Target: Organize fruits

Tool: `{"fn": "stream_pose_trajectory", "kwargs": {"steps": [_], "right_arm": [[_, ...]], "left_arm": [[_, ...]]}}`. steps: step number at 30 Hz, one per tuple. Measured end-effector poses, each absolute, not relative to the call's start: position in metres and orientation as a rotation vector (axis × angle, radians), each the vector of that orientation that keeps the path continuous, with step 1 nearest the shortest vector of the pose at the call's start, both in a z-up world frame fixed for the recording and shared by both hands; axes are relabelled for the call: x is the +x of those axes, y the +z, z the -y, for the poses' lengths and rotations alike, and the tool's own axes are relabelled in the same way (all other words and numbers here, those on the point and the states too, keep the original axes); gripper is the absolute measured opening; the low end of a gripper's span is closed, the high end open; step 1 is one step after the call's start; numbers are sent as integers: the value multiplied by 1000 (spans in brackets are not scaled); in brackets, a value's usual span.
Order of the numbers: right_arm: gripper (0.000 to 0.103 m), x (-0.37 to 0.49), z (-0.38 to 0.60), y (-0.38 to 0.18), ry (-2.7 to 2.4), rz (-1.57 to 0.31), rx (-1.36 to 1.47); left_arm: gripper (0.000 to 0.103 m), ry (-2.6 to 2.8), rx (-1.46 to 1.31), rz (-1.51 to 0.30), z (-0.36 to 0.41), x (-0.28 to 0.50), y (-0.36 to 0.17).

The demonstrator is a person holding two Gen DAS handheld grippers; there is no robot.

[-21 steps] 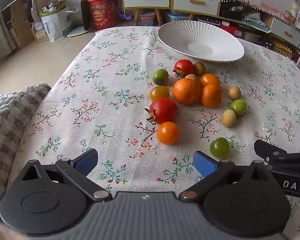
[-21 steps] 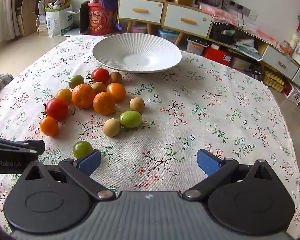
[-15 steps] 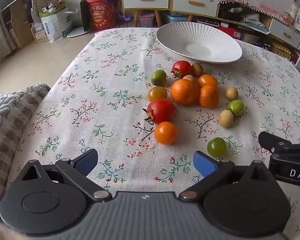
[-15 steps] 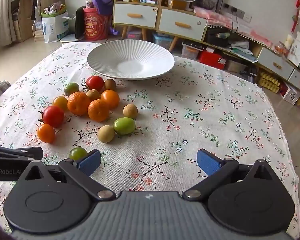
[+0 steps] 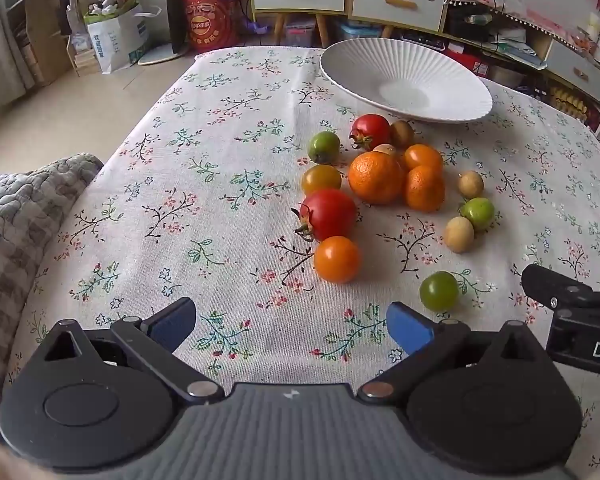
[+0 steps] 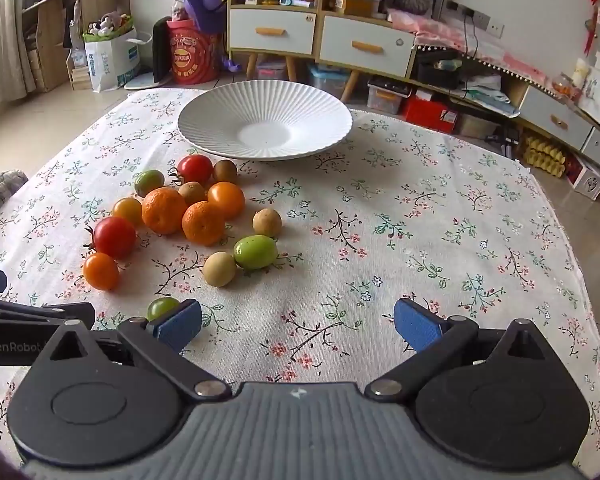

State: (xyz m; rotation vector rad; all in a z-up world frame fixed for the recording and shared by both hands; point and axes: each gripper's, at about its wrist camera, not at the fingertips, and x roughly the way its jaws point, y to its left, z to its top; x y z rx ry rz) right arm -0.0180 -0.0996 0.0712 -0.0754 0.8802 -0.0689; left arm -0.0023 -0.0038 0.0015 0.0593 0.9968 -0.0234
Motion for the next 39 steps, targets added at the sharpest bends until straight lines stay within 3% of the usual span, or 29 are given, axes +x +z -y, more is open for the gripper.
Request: {"fn": "stream_pose_trajectory", "kwargs": {"steps": [39], "right_arm": [[102, -18, 97, 70, -64, -886, -82]], "left_arm": [[95, -23, 65, -979, 3, -5, 1]]}}
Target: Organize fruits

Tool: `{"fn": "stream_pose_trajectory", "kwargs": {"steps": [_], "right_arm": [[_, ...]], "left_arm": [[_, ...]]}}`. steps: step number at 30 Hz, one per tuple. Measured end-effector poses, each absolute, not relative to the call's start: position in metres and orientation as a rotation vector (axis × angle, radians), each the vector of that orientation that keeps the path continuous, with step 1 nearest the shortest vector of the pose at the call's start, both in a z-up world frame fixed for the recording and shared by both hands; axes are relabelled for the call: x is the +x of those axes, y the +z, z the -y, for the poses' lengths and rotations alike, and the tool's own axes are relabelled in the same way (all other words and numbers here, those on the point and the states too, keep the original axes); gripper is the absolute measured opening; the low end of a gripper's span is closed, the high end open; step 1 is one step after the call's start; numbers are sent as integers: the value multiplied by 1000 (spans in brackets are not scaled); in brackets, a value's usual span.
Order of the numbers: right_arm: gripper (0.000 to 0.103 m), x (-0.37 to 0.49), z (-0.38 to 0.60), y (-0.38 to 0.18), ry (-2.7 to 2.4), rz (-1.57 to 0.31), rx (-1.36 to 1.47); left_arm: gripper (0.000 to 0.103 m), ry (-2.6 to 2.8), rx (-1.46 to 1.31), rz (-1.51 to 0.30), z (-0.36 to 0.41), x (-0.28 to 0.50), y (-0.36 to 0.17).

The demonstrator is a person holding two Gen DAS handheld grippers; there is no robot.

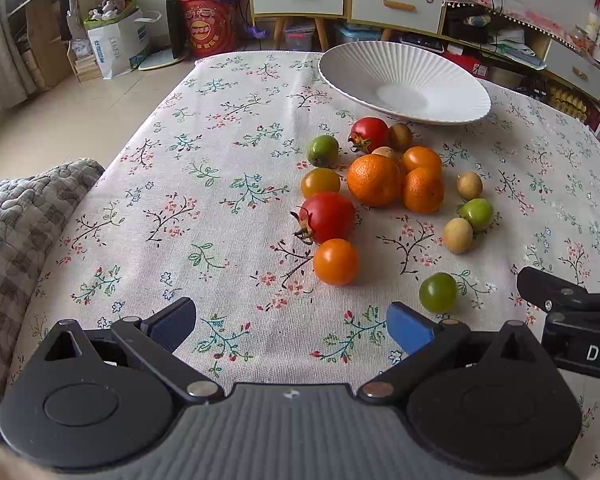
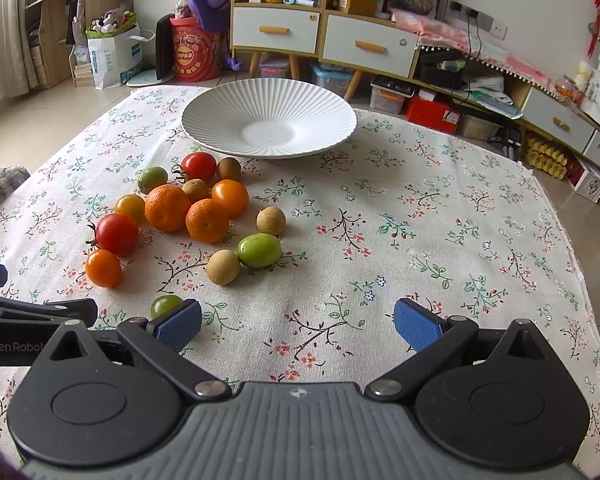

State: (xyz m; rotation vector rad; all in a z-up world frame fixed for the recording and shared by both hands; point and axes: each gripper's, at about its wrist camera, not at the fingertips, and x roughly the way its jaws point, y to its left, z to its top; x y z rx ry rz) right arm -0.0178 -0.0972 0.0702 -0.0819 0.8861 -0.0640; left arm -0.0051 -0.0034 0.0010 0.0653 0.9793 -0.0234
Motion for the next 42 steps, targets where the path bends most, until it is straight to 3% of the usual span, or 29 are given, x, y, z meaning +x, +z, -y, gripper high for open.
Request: {"fn": "stream_pose_trajectory", "kwargs": {"steps": [34, 37, 42], "right_arm": [[102, -13, 99, 72, -65, -907, -111], [102, -9, 105, 76, -12, -942, -47], [102, 0, 116, 80, 109, -982, 91]], "left_arm": [[95, -50, 117, -900, 4, -7, 12], [95, -89, 145, -822, 0, -5, 21], [95, -226, 126, -879, -9, 11, 24]]}}
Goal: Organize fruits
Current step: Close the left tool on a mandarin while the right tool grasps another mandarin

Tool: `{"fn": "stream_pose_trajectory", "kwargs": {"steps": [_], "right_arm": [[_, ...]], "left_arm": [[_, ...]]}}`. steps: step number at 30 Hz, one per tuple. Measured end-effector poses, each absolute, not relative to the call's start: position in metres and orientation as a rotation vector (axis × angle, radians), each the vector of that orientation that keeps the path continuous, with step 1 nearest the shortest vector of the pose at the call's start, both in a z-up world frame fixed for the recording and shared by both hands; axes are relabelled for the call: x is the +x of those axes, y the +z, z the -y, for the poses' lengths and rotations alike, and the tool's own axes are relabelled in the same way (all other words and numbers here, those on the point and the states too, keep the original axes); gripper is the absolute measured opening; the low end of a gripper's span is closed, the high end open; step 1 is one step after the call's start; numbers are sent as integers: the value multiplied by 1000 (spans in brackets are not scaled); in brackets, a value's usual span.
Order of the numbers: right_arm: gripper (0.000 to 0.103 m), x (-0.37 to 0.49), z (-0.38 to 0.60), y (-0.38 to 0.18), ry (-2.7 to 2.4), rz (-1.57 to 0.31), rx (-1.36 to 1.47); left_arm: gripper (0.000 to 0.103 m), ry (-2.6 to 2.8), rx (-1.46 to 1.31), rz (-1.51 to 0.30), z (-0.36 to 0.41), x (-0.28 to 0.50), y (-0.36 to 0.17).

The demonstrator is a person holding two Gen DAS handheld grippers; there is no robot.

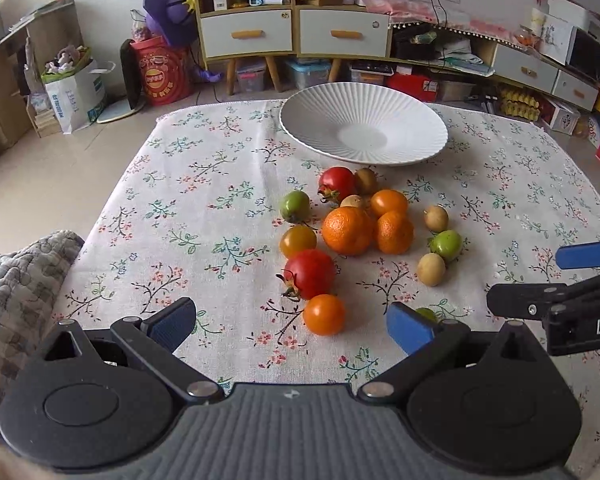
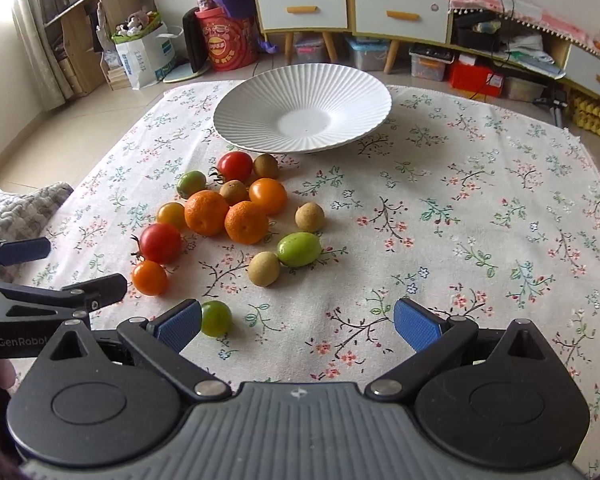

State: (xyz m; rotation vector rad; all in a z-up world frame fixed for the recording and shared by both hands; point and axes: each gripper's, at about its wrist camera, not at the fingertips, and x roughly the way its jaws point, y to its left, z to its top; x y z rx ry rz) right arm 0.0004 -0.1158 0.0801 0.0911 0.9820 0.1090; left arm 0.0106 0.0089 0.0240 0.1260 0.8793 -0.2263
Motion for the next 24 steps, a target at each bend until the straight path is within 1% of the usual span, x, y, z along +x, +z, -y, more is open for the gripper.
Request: {"fn": "stream_pose_trajectory", "kwargs": {"steps": [4, 7, 8, 9, 11, 13, 15, 16, 17, 18, 19, 23, 24], "right_arm": [[101, 12, 117, 82, 181, -969, 95], [96, 22, 116, 82, 249, -933, 83], [89, 25, 116, 82, 277, -918, 83], [77, 28, 115, 82, 307, -902, 83], [66, 33, 114, 80, 357, -878, 82], [64, 38, 112, 77, 390, -862, 85], [61, 43, 111, 73, 423, -854, 88], [59, 46, 111, 71, 432, -859, 86], [55, 49, 110, 70, 437, -864, 85], [49, 51, 110, 68, 441, -868, 88], [48, 54, 111, 66, 441, -873, 90], [44, 61, 113, 60, 459, -893, 68], [44, 62, 114, 59, 467, -898, 70]], "left_arm": [[95, -286, 139, -854, -13, 21, 25], [95, -348, 126, -850, -16, 31, 22], [95, -361, 121, -851, -16, 33, 20], [94, -390, 110, -844, -17, 37, 18], [89, -423, 99, -839, -17, 42, 13], [74, -459, 94, -839, -16, 47, 9], [70, -494, 83, -830, -14, 51, 10], [64, -511, 85, -818, -13, 53, 11], [61, -522, 105, -806, -10, 55, 11], [59, -536, 132, -789, -6, 57, 12], [59, -556, 147, -771, -5, 58, 12], [55, -646, 197, -753, 3, 64, 9], [52, -654, 217, -755, 5, 64, 7]]}}
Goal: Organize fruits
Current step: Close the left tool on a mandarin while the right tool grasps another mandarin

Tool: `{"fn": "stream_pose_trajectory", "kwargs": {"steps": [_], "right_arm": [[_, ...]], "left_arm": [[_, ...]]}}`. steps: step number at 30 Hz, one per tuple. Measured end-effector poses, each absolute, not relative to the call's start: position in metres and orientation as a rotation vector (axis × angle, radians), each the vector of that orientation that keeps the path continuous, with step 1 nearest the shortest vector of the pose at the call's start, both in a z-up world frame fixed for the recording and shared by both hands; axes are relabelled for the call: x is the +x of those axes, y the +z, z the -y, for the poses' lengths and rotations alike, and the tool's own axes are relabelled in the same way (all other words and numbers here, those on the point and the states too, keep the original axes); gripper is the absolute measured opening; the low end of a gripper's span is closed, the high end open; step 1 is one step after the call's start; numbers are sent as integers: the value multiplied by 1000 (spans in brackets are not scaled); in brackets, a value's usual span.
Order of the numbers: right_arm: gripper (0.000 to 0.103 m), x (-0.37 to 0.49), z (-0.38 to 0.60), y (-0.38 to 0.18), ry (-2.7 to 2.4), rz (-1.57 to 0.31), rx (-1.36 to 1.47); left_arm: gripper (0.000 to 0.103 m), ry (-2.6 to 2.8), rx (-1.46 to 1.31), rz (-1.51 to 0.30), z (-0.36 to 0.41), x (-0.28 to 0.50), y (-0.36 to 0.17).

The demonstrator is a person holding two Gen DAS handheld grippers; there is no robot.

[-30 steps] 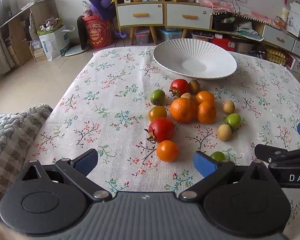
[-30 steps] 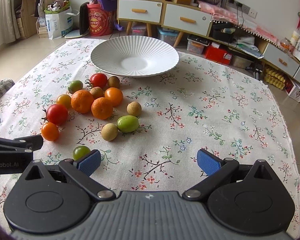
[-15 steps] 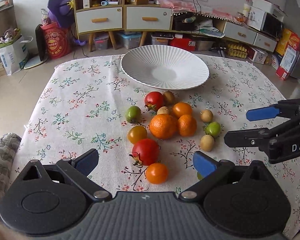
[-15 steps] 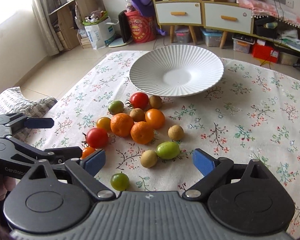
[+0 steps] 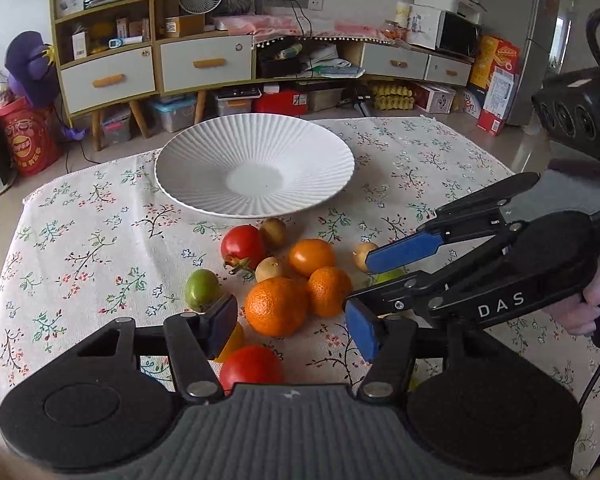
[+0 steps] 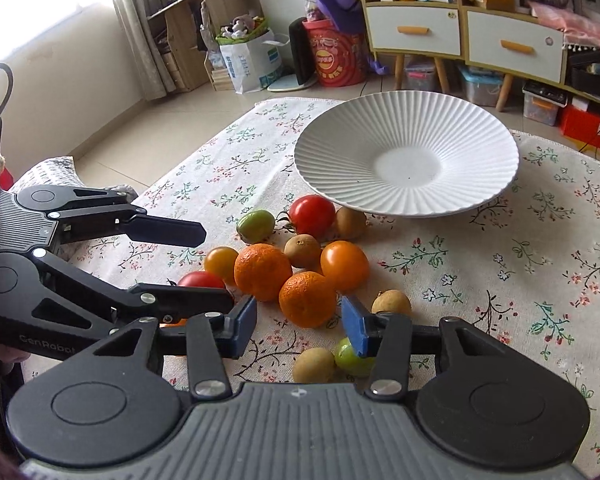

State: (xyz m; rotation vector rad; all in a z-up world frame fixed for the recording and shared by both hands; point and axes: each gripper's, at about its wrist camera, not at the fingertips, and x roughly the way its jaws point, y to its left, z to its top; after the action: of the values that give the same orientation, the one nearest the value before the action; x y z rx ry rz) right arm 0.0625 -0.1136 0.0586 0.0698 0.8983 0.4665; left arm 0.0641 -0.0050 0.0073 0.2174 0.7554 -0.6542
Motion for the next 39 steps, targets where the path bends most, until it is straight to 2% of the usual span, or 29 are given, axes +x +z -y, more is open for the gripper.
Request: {"fn": "stream_pose_trajectory", "kwargs": {"steps": [1, 10, 15, 39], "right_arm": [[42, 64, 113, 57, 473, -904, 72], [39, 76, 113, 42, 461, -941, 39], [32, 76, 116, 40, 474, -926, 55], [31, 62, 123, 59, 442, -859, 20]], "left_arm": [[47, -660, 243, -760, 7, 65, 4], [37, -651, 324, -810, 16, 77, -12], [37, -648, 315, -834, 15, 81, -15], [34, -656, 260, -794, 24, 76, -20]]}}
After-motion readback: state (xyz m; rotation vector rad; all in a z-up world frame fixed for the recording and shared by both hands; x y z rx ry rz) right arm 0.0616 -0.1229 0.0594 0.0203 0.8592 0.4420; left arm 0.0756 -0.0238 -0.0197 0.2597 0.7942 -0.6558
